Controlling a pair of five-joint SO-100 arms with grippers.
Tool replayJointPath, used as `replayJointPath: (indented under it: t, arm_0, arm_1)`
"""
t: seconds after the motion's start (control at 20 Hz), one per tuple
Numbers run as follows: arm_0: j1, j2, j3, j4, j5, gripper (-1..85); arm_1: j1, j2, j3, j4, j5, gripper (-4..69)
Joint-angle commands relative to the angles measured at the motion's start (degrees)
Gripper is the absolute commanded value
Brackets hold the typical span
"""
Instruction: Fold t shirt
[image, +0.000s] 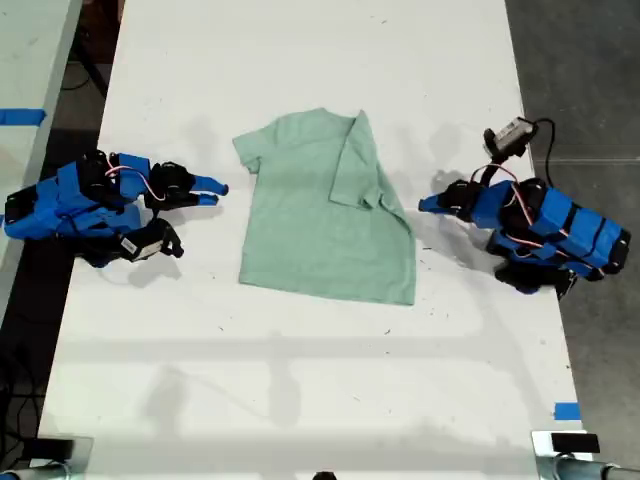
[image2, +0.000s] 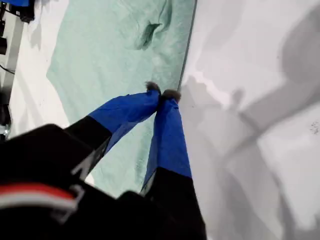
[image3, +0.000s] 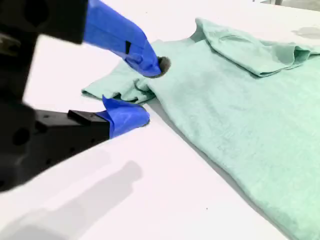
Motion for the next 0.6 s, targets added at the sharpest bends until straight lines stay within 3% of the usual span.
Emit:
replayJointPath:
  t: [0.0,0.55]
  arm_0:
    - [-0.44,0.35,0.09,0.18,-1.05,12.3]
    - [-0.44,0.35,0.09,0.18,-1.05,12.3]
  arm_1:
    - [0.53,0.35,3.52,0.44,0.97,2.0]
    - [0.35,0.35,3.52,0.62,1.23,2.0]
